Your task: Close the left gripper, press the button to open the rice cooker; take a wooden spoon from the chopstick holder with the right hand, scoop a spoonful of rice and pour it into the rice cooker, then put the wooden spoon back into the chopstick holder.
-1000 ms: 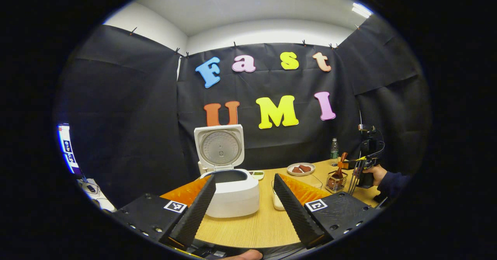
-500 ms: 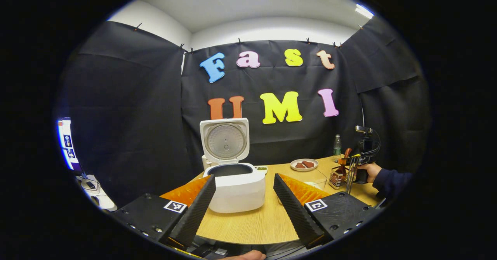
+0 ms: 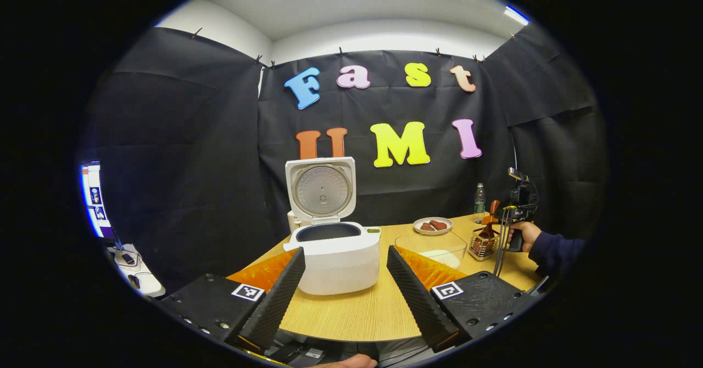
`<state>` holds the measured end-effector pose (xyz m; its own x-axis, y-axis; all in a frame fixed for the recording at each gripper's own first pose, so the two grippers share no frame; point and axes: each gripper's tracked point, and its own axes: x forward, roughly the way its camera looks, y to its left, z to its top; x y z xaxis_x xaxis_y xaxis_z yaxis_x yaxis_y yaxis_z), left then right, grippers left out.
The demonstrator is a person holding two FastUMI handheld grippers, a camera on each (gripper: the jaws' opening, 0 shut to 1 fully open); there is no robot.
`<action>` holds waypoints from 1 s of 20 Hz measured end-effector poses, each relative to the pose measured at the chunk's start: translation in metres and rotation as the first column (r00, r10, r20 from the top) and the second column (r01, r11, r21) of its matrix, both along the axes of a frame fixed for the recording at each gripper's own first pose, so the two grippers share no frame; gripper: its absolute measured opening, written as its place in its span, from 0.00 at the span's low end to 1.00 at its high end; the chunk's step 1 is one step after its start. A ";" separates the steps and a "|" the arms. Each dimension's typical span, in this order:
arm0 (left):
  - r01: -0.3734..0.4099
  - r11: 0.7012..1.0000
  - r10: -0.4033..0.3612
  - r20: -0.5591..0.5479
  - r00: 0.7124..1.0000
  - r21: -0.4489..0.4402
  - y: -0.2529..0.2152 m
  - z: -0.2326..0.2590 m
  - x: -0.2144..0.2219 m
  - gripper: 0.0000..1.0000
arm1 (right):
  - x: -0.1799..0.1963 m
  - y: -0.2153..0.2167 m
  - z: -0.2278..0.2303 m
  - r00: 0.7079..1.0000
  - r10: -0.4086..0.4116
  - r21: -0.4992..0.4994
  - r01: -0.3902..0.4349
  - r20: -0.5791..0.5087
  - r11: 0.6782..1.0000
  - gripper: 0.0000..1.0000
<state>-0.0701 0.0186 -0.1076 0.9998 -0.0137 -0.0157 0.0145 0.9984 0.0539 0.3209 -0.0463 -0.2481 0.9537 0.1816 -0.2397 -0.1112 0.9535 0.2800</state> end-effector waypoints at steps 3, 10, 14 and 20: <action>-0.002 1.000 0.002 0.005 1.000 -0.004 0.004 0.000 -0.005 0.95 | -0.012 0.003 0.033 0.997 -0.010 -0.045 0.013 0.080 0.999 0.15; -0.011 1.000 0.012 0.029 0.999 -0.023 0.016 0.006 -0.017 0.95 | -0.048 0.046 0.098 0.980 0.028 -0.138 -0.001 0.195 0.990 0.14; -0.010 1.000 0.010 0.025 1.000 -0.017 0.019 0.004 -0.019 0.95 | -0.074 0.095 0.122 0.969 0.065 -0.138 -0.033 0.237 0.990 0.14; 0.005 1.000 -0.004 0.023 1.000 -0.028 0.020 0.001 -0.020 0.95 | -0.079 0.168 0.111 0.955 0.114 -0.228 -0.052 0.273 0.972 0.12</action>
